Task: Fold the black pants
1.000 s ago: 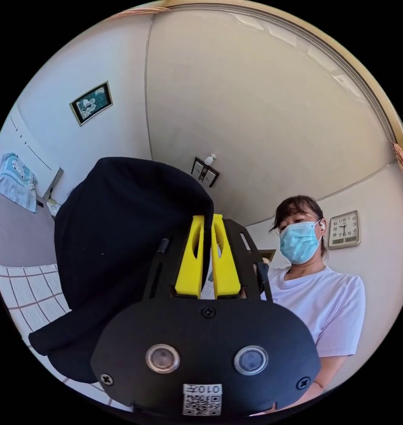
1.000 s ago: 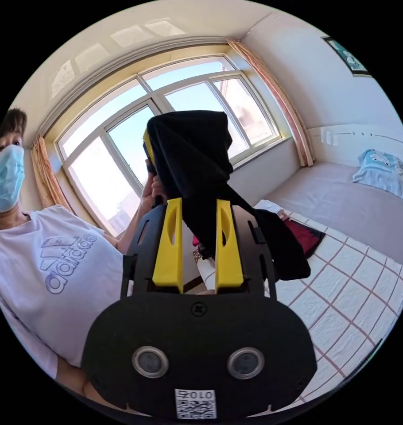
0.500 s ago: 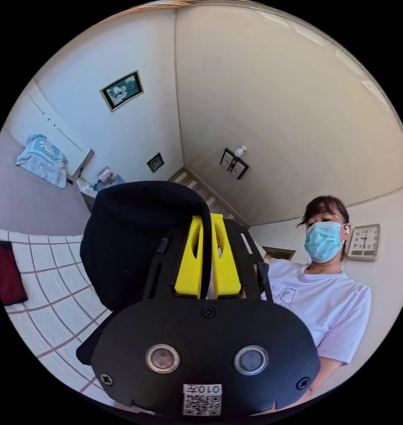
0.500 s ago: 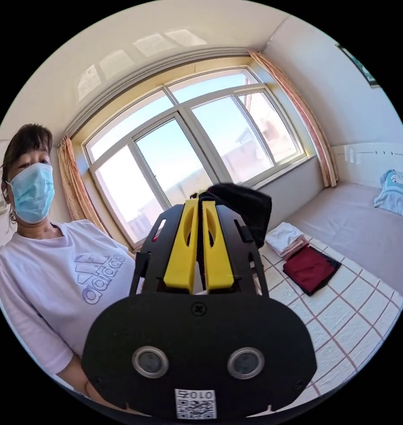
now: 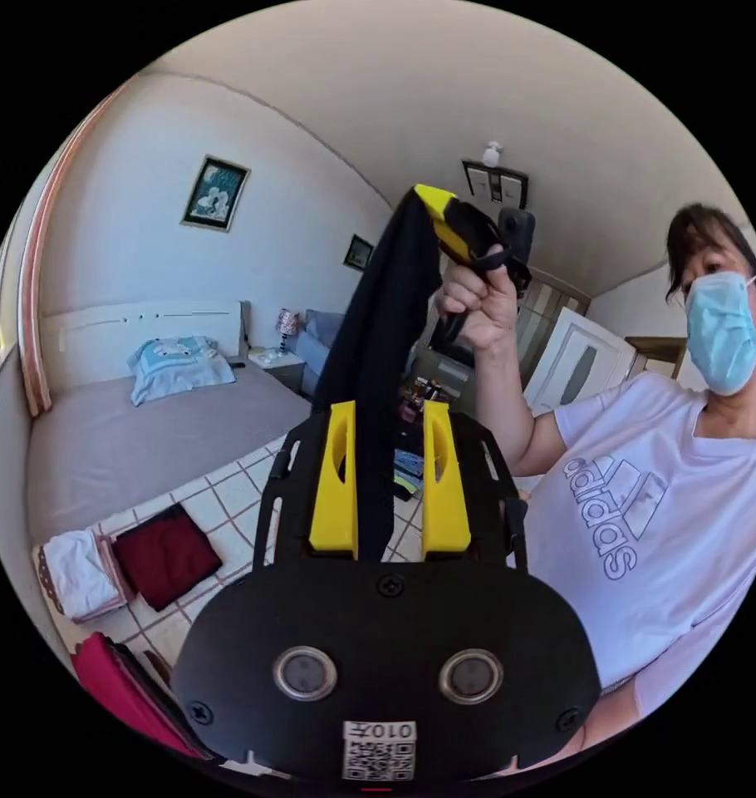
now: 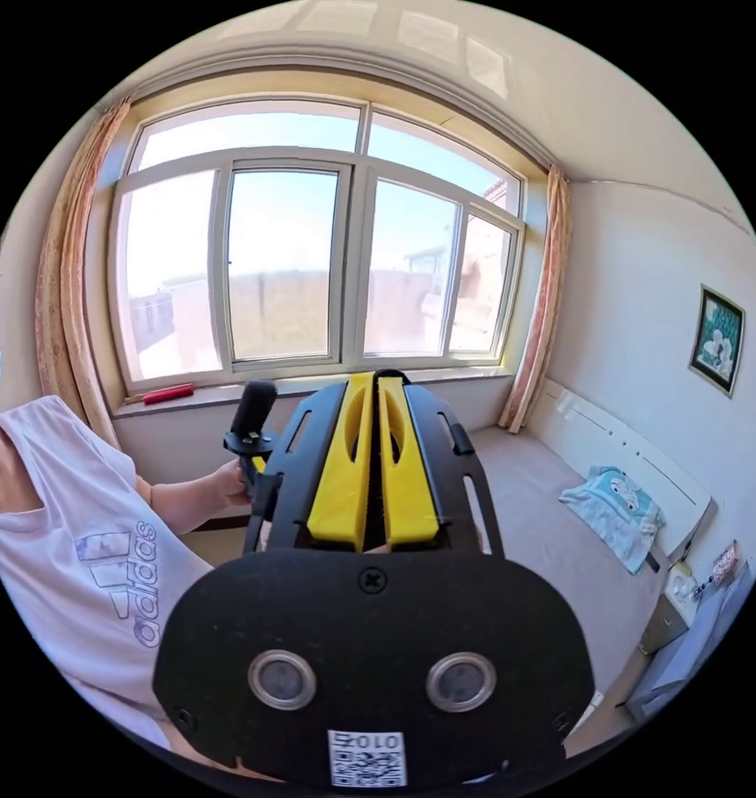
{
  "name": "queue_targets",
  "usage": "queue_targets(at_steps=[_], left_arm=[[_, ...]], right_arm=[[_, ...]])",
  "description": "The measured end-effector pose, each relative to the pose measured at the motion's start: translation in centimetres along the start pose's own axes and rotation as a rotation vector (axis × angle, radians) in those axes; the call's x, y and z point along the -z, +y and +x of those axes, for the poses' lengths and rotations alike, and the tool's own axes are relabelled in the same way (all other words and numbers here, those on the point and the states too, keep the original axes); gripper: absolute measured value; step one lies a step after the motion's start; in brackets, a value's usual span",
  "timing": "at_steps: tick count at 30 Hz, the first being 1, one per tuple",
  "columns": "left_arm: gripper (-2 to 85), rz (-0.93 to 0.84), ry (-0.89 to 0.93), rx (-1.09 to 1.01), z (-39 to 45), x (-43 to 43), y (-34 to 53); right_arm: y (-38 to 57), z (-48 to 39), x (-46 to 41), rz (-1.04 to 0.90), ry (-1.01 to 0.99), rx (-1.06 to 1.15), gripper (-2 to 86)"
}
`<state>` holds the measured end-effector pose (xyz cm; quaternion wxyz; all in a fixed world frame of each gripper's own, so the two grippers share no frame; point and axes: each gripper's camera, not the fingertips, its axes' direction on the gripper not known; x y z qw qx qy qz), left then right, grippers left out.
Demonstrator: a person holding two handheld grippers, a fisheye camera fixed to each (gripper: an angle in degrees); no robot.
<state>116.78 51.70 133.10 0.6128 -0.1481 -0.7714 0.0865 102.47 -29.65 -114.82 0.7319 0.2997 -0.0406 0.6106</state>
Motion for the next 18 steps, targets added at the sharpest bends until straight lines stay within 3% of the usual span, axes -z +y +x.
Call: queue_targets(at_steps=[4,8,13,15,18], left_arm=[[12.8,-0.013,-0.187,-0.164,6.0,-0.3,-1.9],[13.3,0.018,-0.397,-0.258,8.3,1.8,-2.7],[6.9,-0.071,-0.130,-0.235,7.6,0.0,-4.2],[5.0,-0.086,-0.059,-0.212,6.8,-0.7,-4.1],[4.5,0.007,0.206,-0.048,3.2,-0.6,-3.1]], right_arm=[[-0.3,-2.0,-1.0,-0.016,-0.039,0.062,2.5],[0.7,-2.5,-1.7,-0.051,-0.275,0.092,2.0],[1.7,-3.9,-3.0,-0.062,-0.414,0.130,2.2],[2.7,-4.4,-3.2,-0.066,-0.391,0.143,2.9],[5.6,-2.6,-2.1,0.037,-0.323,0.044,5.3]])
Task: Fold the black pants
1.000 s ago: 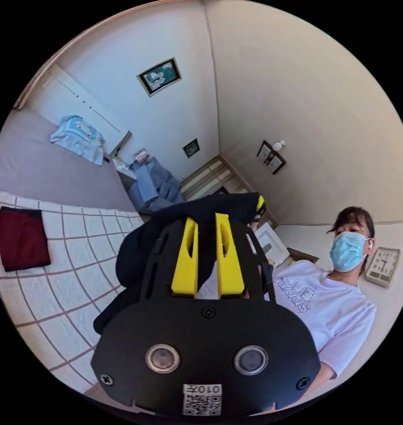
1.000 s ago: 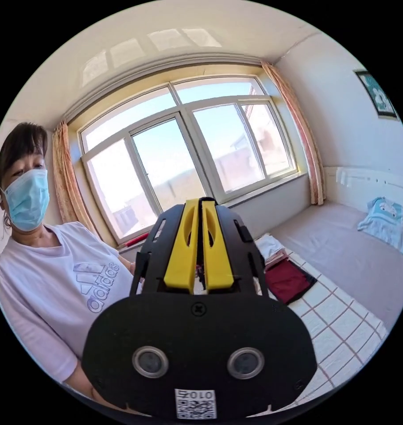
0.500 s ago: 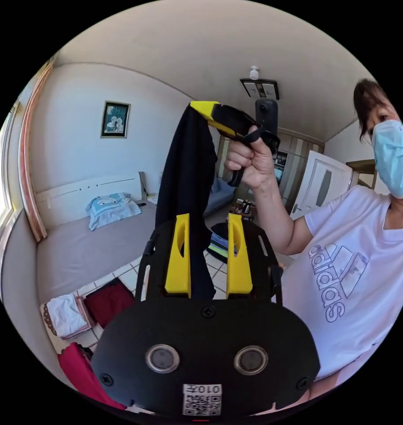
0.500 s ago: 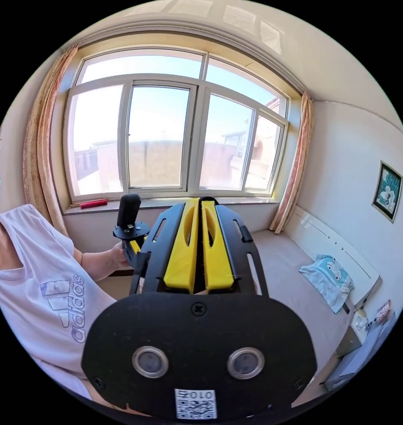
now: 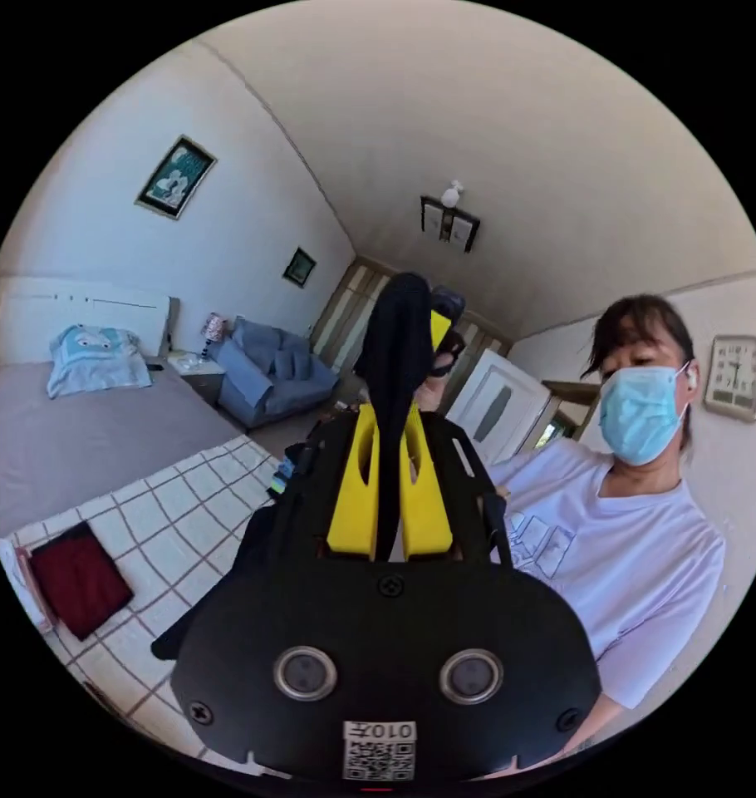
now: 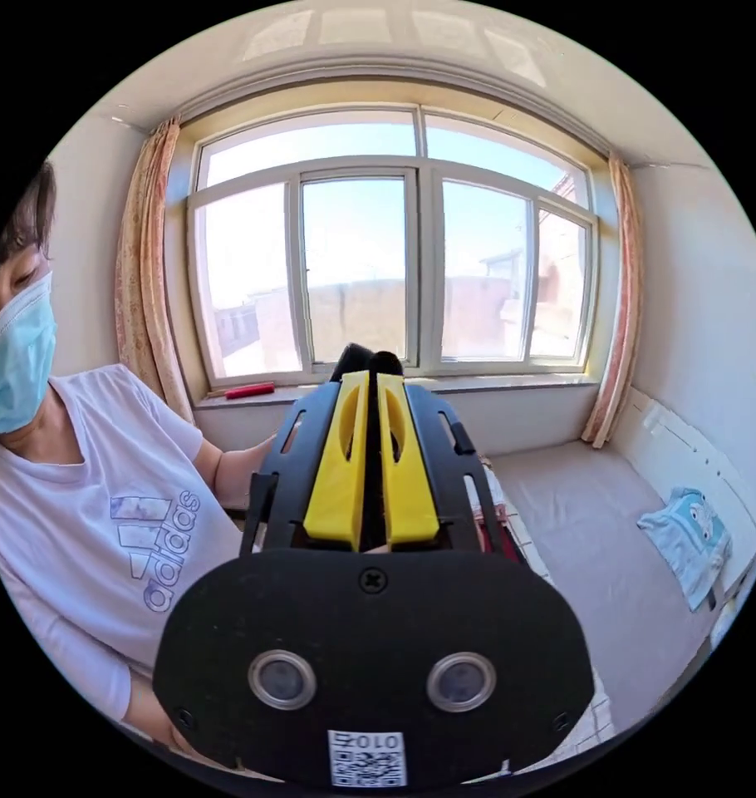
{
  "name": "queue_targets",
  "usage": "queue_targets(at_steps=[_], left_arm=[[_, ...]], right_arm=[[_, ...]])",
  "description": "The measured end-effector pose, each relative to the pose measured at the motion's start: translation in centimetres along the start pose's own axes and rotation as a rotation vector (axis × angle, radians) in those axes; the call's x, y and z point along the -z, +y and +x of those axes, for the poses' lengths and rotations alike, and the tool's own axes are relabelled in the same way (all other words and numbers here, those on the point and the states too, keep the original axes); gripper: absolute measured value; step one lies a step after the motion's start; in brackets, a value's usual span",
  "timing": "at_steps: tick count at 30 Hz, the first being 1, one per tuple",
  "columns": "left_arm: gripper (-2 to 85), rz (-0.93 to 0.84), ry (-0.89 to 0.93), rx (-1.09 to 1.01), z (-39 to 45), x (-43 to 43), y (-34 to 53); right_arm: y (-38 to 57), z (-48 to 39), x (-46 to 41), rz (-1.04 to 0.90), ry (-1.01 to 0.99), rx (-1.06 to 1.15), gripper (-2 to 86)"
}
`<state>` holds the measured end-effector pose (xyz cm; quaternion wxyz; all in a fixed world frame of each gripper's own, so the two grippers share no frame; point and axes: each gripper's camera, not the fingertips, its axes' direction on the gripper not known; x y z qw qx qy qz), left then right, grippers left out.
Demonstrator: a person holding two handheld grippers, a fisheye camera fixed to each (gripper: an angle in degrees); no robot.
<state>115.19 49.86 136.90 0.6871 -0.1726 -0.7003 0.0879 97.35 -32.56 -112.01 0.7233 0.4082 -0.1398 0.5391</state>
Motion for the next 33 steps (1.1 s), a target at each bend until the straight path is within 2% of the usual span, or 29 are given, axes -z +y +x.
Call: queue_targets(at_steps=[2,5,9,14,16,18,20,21,23,26,28,33], left_arm=[[4.8,0.213,0.198,0.176,-3.2,1.7,2.1],[5.1,0.435,0.182,0.243,-4.0,4.7,4.1],[5.2,0.502,0.015,0.181,-1.7,7.1,4.3],[5.4,0.574,0.070,0.096,0.4,7.8,4.0],[5.5,0.580,0.080,0.084,0.9,7.5,4.0],[5.6,0.593,0.065,0.069,1.3,7.5,4.3],[5.9,0.659,-0.092,0.082,1.9,8.5,5.7],[6.0,0.679,-0.140,0.089,2.1,9.0,6.2],[6.5,0.725,-0.369,0.111,2.8,10.5,8.4],[7.0,0.631,-0.490,0.200,1.8,11.0,11.0],[7.3,0.595,-0.433,0.288,0.4,10.4,13.2],[6.8,0.555,-0.144,0.429,-2.2,6.2,18.1]], right_arm=[[2.9,0.9,1.6,0.106,0.025,-0.080,8.2],[8.2,0.8,2.6,0.170,0.021,-0.151,13.0],[14.4,-1.6,0.7,0.164,0.010,-0.172,15.3],[17.8,-2.2,-3.9,0.064,-0.015,-0.216,15.2],[18.3,-2.0,-5.4,0.031,-0.057,-0.219,13.7],[18.6,-2.3,-7.0,-0.024,-0.108,-0.193,5.9],[18.4,-3.3,-7.2,-0.072,-0.116,-0.151,3.1],[18.6,-4.0,-6.7,-0.070,-0.008,-0.165,2.5],[18.9,-4.7,-5.1,-0.048,0.184,-0.199,1.9],[18.1,-5.8,-1.5,-0.011,0.370,-0.237,1.3],[16.6,-7.1,0.2,-0.023,0.490,-0.216,1.2],[11.4,-13.8,3.2,0.130,0.740,0.028,1.5]])
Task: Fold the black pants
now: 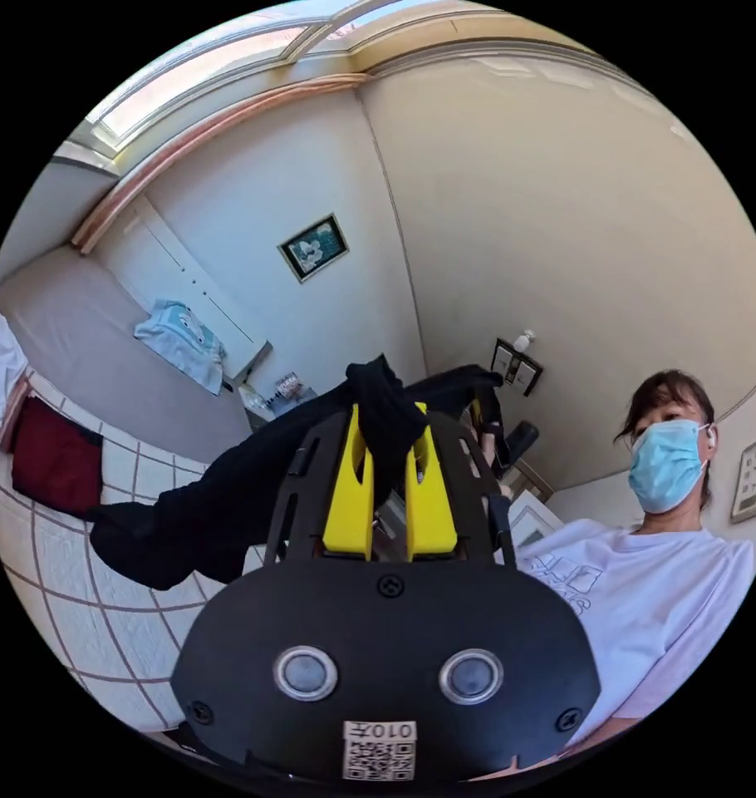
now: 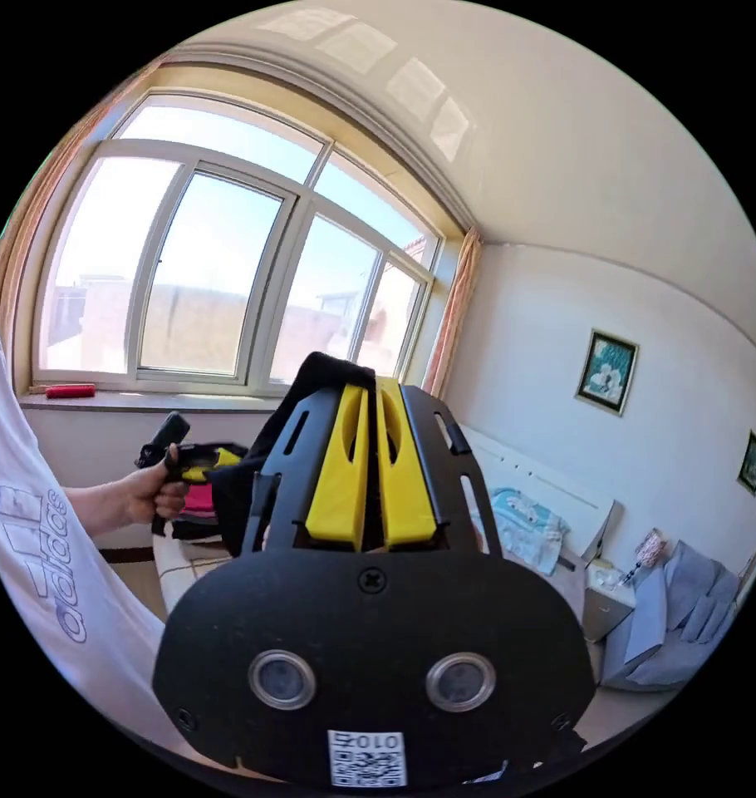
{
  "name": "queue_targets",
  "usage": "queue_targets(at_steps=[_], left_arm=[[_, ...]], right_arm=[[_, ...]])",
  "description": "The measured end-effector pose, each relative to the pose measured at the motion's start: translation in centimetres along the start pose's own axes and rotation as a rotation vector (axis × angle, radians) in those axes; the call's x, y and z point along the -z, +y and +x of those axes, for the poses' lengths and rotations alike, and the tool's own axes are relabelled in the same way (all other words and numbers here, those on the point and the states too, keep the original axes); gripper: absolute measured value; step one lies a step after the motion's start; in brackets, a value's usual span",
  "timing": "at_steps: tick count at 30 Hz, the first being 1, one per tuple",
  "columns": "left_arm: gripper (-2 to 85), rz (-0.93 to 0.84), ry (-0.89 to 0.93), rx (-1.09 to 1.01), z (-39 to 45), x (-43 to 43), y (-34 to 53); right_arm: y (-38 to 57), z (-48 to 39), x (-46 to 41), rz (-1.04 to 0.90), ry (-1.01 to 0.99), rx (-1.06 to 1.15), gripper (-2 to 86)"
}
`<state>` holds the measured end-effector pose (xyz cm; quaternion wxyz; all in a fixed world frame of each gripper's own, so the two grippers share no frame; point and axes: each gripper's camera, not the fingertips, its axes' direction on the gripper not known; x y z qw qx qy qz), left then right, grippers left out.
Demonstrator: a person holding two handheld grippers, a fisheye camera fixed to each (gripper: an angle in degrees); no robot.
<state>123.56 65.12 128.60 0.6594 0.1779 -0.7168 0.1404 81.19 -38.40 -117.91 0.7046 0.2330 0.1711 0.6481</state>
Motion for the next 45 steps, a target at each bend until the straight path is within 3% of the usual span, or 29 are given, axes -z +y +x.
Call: queue_targets(at_steps=[3,5,7,8,11,14,19,24,26,28,32,41,45], left_arm=[[6.9,-0.176,0.173,-0.043,0.1,-2.7,2.2],[6.7,-0.442,0.316,-0.162,1.8,-5.2,3.9],[7.2,-0.606,0.292,-0.263,3.3,-5.9,5.4],[8.0,-0.636,0.185,-0.350,4.4,-5.4,6.4],[11.2,-0.606,-0.060,-0.584,7.5,-3.6,8.1],[13.9,-0.534,-0.156,-0.743,10.5,-3.1,9.4],[15.9,-0.457,0.054,-0.718,12.6,-4.2,10.5],[16.3,-0.493,-0.061,-0.655,12.6,-6.4,11.9],[13.9,-0.527,0.001,-0.605,12.9,-7.2,12.6],[10.5,-0.513,-0.059,-0.592,13.6,-7.0,13.4],[2.9,-0.360,-0.388,-0.666,14.3,-4.0,14.6],[0.1,-0.546,-0.541,-0.621,11.1,2.4,10.9],[-0.2,-0.488,-0.544,-0.635,12.4,5.3,5.8]], right_arm=[[-1.6,-0.9,2.9,0.144,0.089,0.007,2.0],[-1.9,-0.9,4.5,0.229,0.105,-0.010,2.4],[-1.8,-0.8,5.9,0.299,0.132,-0.035,2.6],[-1.7,-0.7,6.8,0.334,0.133,-0.048,2.7],[-1.6,-0.9,8.0,0.344,0.170,-0.063,2.8],[-1.5,-1.9,8.8,0.355,0.280,-0.067,2.9],[-2.0,-4.2,9.4,0.407,0.443,-0.010,3.0],[-3.0,-5.1,7.8,0.365,0.440,0.007,3.0],[-2.9,-5.4,7.1,0.358,0.434,0.009,3.0],[-2.6,-5.6,6.2,0.341,0.430,0.006,3.1],[-1.1,-5.2,4.6,0.240,0.439,0.011,3.1],[5.5,2.1,0.0,-0.172,0.280,-0.120,3.0],[8.9,5.5,-1.5,-0.334,0.205,-0.181,2.9]])
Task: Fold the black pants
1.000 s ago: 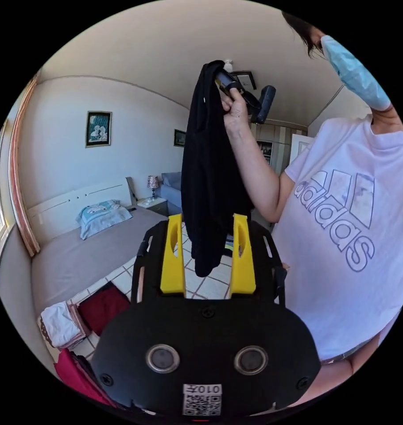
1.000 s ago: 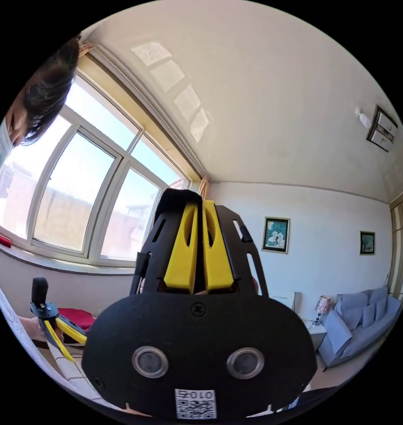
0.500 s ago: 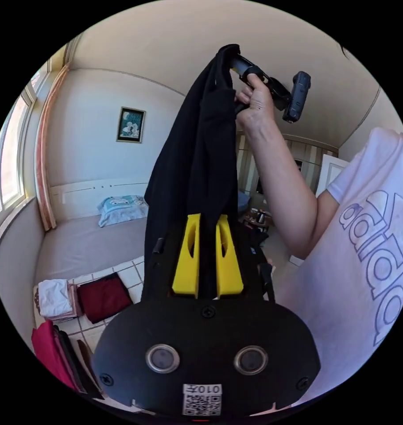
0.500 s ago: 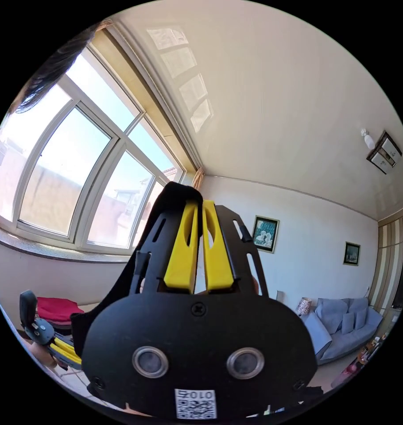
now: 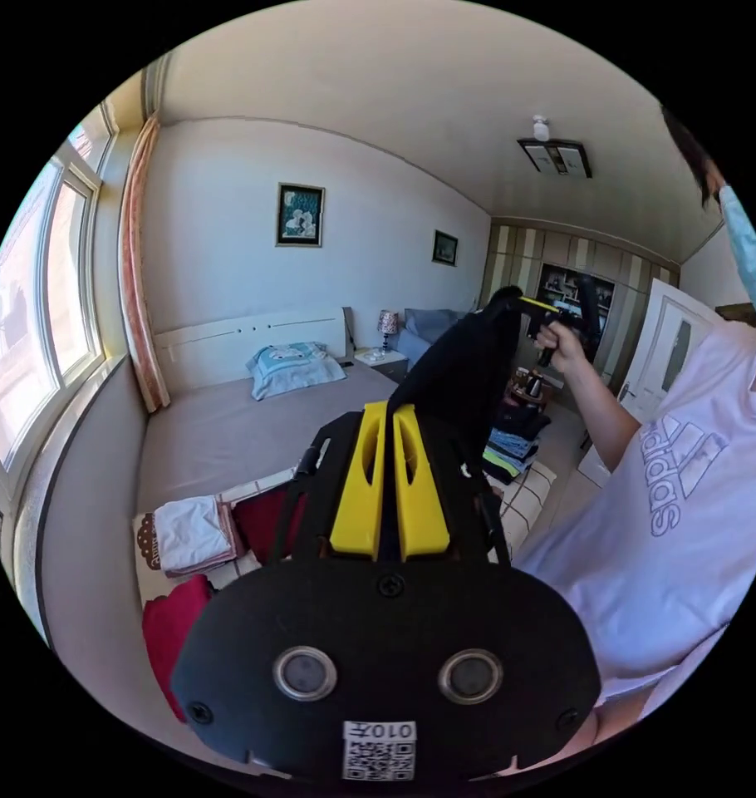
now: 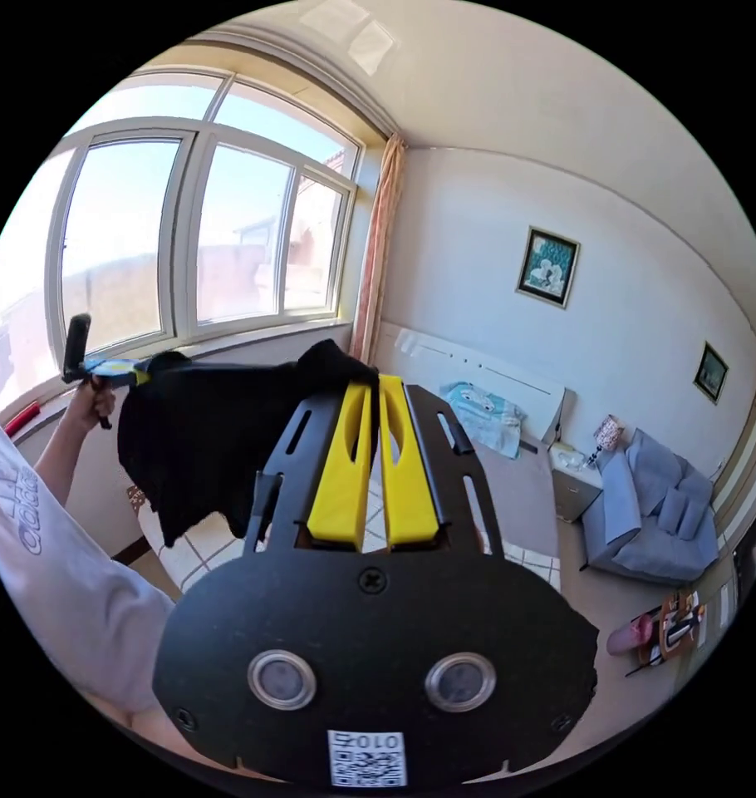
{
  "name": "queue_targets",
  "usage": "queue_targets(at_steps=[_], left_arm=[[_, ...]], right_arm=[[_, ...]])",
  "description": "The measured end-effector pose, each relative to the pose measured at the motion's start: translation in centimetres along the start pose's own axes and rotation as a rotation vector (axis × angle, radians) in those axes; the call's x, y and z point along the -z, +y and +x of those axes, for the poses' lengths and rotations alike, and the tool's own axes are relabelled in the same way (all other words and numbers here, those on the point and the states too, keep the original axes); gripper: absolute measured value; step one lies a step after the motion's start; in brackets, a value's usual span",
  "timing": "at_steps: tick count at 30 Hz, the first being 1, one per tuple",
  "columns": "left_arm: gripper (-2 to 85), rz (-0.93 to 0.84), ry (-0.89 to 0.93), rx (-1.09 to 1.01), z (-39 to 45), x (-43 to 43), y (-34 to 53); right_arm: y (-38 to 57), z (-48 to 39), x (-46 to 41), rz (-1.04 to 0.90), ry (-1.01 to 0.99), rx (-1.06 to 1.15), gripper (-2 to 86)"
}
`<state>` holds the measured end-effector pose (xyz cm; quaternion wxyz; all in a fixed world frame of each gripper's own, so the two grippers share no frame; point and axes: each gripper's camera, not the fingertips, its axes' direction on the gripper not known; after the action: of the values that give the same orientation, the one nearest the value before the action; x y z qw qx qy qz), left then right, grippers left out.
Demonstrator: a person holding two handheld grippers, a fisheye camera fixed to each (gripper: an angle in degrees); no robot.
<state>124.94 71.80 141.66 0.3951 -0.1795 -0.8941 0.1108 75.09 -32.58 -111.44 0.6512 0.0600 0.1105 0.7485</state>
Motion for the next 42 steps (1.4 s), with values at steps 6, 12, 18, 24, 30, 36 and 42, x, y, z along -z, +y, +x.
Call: queue_targets(at_steps=[6,12,18,24,30,36,42], left_arm=[[-0.3,0.089,0.004,-0.110,-0.4,3.0,-4.4],[-0.3,0.272,0.068,-0.166,2.9,5.2,-6.6],[-0.4,0.375,0.157,-0.237,7.8,5.0,-9.6],[-0.4,0.233,-0.023,-0.168,12.8,-1.6,-11.5],[-0.4,0.130,0.046,-0.204,17.6,-5.0,-8.1],[-0.4,0.097,-0.122,-0.151,19.6,-3.9,-10.1],[-0.4,-0.036,0.068,0.017,6.5,-18.2,-10.5]], right_arm=[[1.3,1.1,-0.4,-0.125,0.080,0.050,2.0],[1.4,1.6,5.4,0.055,0.192,0.126,2.2],[7.7,6.1,-1.5,-0.111,0.049,0.112,1.3],[9.0,17.5,0.1,-0.110,0.018,0.067,1.0],[10.0,26.6,6.6,0.017,-0.384,0.165,1.0],[4.0,29.3,5.7,0.111,-0.335,0.384,0.9],[1.7,35.2,-16.3,-0.273,-0.370,0.151,0.9]])
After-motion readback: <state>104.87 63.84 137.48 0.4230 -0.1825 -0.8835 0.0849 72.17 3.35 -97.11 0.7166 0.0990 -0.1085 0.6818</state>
